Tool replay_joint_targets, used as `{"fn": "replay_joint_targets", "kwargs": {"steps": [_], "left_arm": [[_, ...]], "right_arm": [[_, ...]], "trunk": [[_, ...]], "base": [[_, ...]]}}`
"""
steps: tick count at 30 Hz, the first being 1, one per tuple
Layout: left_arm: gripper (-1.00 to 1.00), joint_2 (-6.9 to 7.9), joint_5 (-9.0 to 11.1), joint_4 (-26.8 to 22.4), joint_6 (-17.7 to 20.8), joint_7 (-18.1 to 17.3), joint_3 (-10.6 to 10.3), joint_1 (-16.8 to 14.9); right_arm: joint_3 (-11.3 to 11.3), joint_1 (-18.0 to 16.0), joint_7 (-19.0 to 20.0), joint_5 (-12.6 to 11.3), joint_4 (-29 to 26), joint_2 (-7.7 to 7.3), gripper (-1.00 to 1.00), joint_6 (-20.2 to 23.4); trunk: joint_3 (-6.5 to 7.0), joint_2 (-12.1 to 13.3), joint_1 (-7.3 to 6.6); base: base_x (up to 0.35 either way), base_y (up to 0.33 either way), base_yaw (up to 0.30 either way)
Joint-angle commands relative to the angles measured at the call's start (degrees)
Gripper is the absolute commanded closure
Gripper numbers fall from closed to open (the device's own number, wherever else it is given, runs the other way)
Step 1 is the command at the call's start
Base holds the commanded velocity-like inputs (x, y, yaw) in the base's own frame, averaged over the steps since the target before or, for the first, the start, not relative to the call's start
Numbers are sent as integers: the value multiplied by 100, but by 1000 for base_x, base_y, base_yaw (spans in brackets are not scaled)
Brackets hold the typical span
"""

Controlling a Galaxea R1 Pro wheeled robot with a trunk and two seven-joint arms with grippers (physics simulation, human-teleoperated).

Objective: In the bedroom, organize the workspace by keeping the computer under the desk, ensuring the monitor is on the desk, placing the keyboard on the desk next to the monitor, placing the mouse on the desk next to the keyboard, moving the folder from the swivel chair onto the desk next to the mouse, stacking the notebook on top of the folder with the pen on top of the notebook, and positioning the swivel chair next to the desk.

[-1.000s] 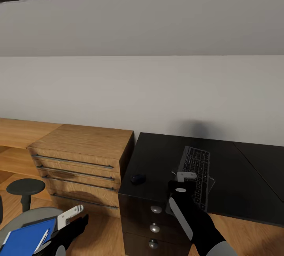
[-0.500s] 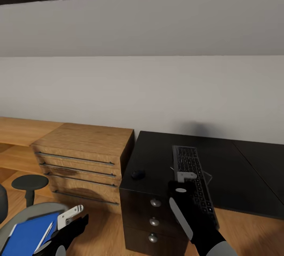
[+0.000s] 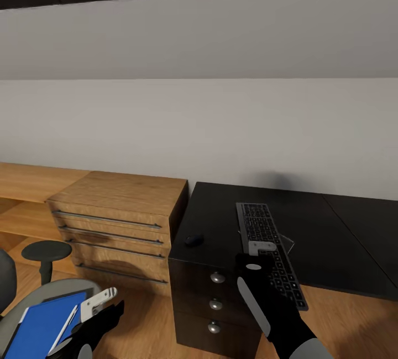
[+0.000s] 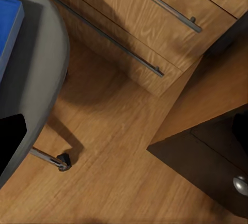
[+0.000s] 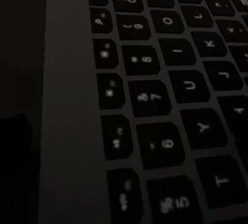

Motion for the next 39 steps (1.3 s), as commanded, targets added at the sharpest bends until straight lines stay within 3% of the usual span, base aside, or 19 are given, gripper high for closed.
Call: {"fn": "replay_joint_targets", "kwargs": {"steps": [1, 6, 14, 28, 39], "left_arm": [[-100, -3, 61, -10, 21, 41, 2, -1], [-100, -3, 66, -10, 22, 41, 8, -1], [-100, -3, 70, -10, 20, 41, 2, -1], [-100, -3, 70, 7, 20, 41, -6, -1], [-100, -3, 62, 7, 20, 41, -15, -1]], "right_arm": [[14, -3, -31, -103, 184, -3, -100, 54], [6, -4, -17, -103, 103, -18, -100, 27], [-11, -1, -36, -99, -400, -58, -100, -230], [-13, 76, -41, -103, -930, -64, -100, -233], [-6, 120, -41, -98, -1046, -64, -100, -223]], "trunk": [[-6, -2, 0], [-6, -2, 0], [138, 319, -175], [389, 880, -483], [587, 1321, -724]], "base": [[-1, 0, 0], [0, 0, 0], [0, 0, 0], [0, 0, 0], [0, 0, 0]]}}
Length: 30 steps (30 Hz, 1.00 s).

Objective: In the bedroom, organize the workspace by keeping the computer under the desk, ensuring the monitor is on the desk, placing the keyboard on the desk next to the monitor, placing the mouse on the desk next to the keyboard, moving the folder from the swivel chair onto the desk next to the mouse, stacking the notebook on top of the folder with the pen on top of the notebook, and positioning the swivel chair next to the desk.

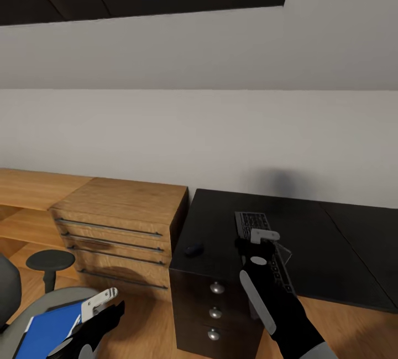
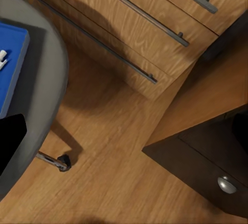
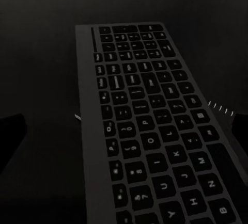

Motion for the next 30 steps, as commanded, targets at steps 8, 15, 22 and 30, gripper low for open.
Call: {"fn": "replay_joint_targets", "kwargs": {"steps": [8, 15, 22, 30], "left_arm": [[-100, -3, 60, -10, 22, 41, 1, 0], [-100, -3, 60, -10, 22, 37, 1, 0], [-100, -3, 60, -10, 22, 33, 0, 0], [-100, -3, 60, -10, 22, 33, 1, 0]], "right_arm": [[13, 3, -44, -71, -221, 5, -100, 25], [6, 3, -53, -76, -239, -2, -100, 26], [6, 3, -53, -77, -238, -2, -100, 25], [5, 3, -48, -78, -231, -2, -100, 24]], "trunk": [[139, 319, -176], [142, 319, -176], [159, 319, -176], [178, 319, -176]], "base": [[0, 0, 0], [0, 0, -97], [-131, 0, -259], [-319, 0, -269]]}}
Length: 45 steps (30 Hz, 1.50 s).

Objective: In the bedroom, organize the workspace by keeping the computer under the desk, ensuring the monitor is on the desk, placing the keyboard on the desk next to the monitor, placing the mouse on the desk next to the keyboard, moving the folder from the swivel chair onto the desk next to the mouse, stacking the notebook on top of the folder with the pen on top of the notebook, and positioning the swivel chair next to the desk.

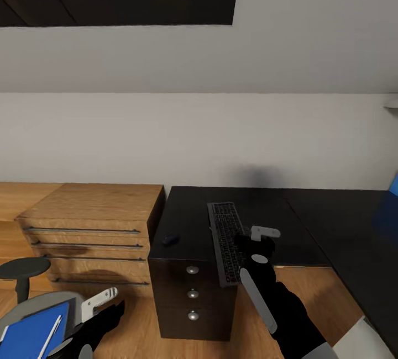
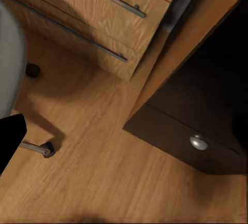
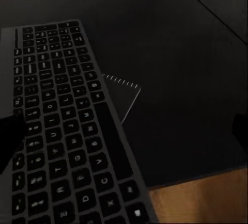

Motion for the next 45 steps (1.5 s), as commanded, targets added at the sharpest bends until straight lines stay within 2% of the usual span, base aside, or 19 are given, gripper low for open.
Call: {"fn": "replay_joint_targets", "kwargs": {"steps": [1, 14, 20, 24, 26, 27, 29, 34, 35, 41, 42, 43, 45], "left_arm": [[-100, -2, 62, -10, 22, 41, 2, 0], [-100, -2, 62, -10, 22, 41, 2, 0], [-100, -2, 70, -26, 22, 38, 2, 0], [-100, -2, 81, -54, 22, 37, 6, 0], [-100, -2, 83, -61, 22, 39, 6, 0], [-100, -2, 85, -65, 22, 38, 2, 0], [-100, -2, 86, -70, 22, 39, -5, 0], [-100, -2, 88, -76, 17, 39, -39, 0], [-100, -2, 88, -78, 9, 39, -84, 0], [-100, -2, 87, -79, -1, 46, -296, 0], [-100, -2, 87, -79, -2, 47, -315, 0], [-100, -2, 84, -80, -3, 48, -347, 0], [-100, -2, 83, -77, -4, 49, -367, 0]], "right_arm": [[11, -6, -44, -37, -5, -1, -100, 22], [11, -6, -41, -37, 6, 2, -100, 26], [4, 2, -12, -69, 153, -173, -100, -46], [-1, 2, -8, -295, 161, -247, -100, -110], [-3, 2, -2, -475, 160, -292, -100, -140], [-4, 2, 10, -695, 155, -361, -100, -184], [-5, 2, 28, -950, 149, -451, -100, -263], [0, 8, 161, -1720, 142, -731, -100, -584], [1, 24, 276, -2057, 140, -846, -100, -715], [-2, 129, 932, -3046, 161, -1133, -100, -992], [-3, 155, 1080, -3191, 165, -1174, -100, -1023], [-4, 211, 1391, -3454, 178, -1259, -100, -1082], [-5, 273, 1702, -3679, 185, -1350, -100, -1146]], "trunk": [[-4, -4, -3], [-1, -4, -3], [-1, -4, -3], [-1, -4, -3], [-1, -4, -3], [-1, -4, -3], [-1, -4, -3], [-91, -204, 107], [-108, -244, 129], [-216, -485, 260], [-234, -525, 282], [-252, -565, 304], [-288, -645, 348]], "base": [[-332, 0, -179], [-330, 0, -41], [-63, 0, 0], [-11, 0, 0], [-6, 0, 0], [-3, 0, 0], [-2, 0, 0], [-1, 0, 0], [0, 0, 0], [0, 0, 0], [0, 0, 0], [0, 0, 0], [0, 0, 0]]}}
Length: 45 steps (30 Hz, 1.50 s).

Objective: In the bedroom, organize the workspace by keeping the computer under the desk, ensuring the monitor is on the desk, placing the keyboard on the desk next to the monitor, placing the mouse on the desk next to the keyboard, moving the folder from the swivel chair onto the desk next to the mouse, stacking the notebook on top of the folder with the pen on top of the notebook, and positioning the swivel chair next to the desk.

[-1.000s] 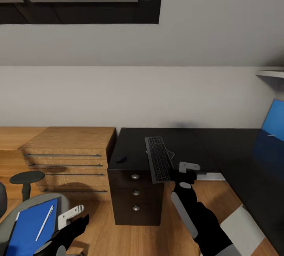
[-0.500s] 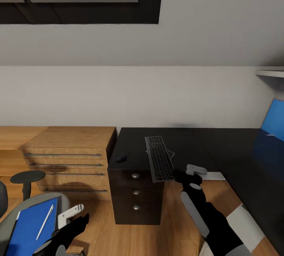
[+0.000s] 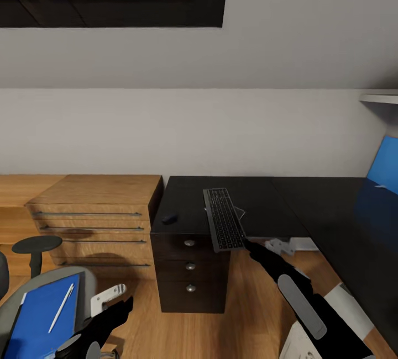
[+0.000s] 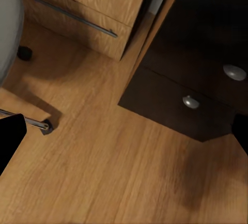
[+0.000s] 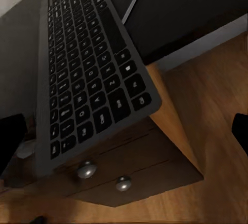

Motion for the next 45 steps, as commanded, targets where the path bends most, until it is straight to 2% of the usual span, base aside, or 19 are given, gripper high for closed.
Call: {"fn": "replay_joint_targets", "kwargs": {"steps": [1, 4, 5, 9, 10, 14, 15, 17, 18, 19, 21, 23, 25, 26, 32, 35, 38, 45], "left_arm": [[-100, -3, 60, -10, 22, 42, -7, -1], [-100, -3, 59, -9, 21, 42, -25, -1], [-100, -3, 59, -7, 21, 42, -31, -1], [-100, -3, 58, -5, 21, 42, -38, -1], [-100, -3, 58, -7, 21, 42, -40, -1], [-100, -3, 58, -6, 21, 42, -44, -1], [-100, -3, 58, -5, 19, 42, -51, -1], [-100, -3, 58, -5, 17, 42, -66, -1], [-100, -3, 58, -6, 17, 42, -106, -1], [-100, -3, 58, -68, 32, 42, -283, -1], [-100, -3, 58, -123, 39, 42, -365, -1], [-100, -3, 58, -231, 53, 38, -546, -1], [-100, -3, 61, -303, 75, 35, -776, -1], [-100, -3, 81, -327, 238, 28, -900, 1], [-100, -3, 129, -329, 422, 24, -980, 0], [-100, -3, 140, -330, 442, 25, -960, -1], [-100, -3, 151, -330, 449, 25, -816, 2], [-100, -3, 147, -325, 458, 27, -725, 0]], "right_arm": [[15, 26, 111, -138, -7, -56, -100, -31], [10, 112, 526, -411, -1, -209, -100, -165], [8, 158, 751, -588, 1, -313, -100, -266], [6, 220, 1086, -974, 11, -485, -100, -450], [4, 242, 1201, -1160, 33, -536, -100, -511], [-1, 276, 1484, -1497, 225, -616, -100, -588], [-3, 286, 1820, -1593, 359, -645, -100, -607], [-3, 290, 2105, -1631, 450, -669, -100, -615], [-5, 293, 2415, -1655, 552, -688, -100, -619], [-51, 295, 3177, -1683, 842, -723, -100, -625], [-115, 295, 3431, -1688, 967, -724, -100, -629], [-306, 296, 3795, -1694, 1172, -716, -100, -630], [-462, 297, 4002, -1698, 1279, -710, -100, -629], [-522, 297, 4076, -1703, 1314, -708, -100, -628], [-556, 297, 4106, -1706, 1329, -707, -100, -628], [-565, 297, 4106, -1706, 1331, -707, -100, -626], [-595, 297, 4110, -1703, 1331, -707, -100, -626], [-588, 297, 4108, -1709, 1331, -666, -100, -628]], "trunk": [[-24, -45, 23], [-77, -165, 89], [-95, -205, 111], [-167, -366, 199], [-185, -406, 221], [-257, -566, 308], [-275, -606, 330], [-311, -687, 374], [-329, -727, 396], [-347, -767, 418], [-383, -847, 462], [-418, -927, 506], [-454, -1007, 550], [-472, -1048, 572], [-580, -1288, 704], [-634, -1409, 770], [-688, -1529, 836], [-813, -1810, 989]], "base": [[0, 0, 0], [0, 0, 0], [0, 0, 0], [0, 0, 0], [0, 0, 0], [0, 0, 0], [0, 0, 0], [0, 0, 0], [0, 0, 0], [0, 0, 0], [0, 0, 0], [0, 0, 0], [0, 0, 0], [0, 0, 0], [0, 0, 0], [0, 0, 0], [0, 0, 0], [0, 0, 0]]}}
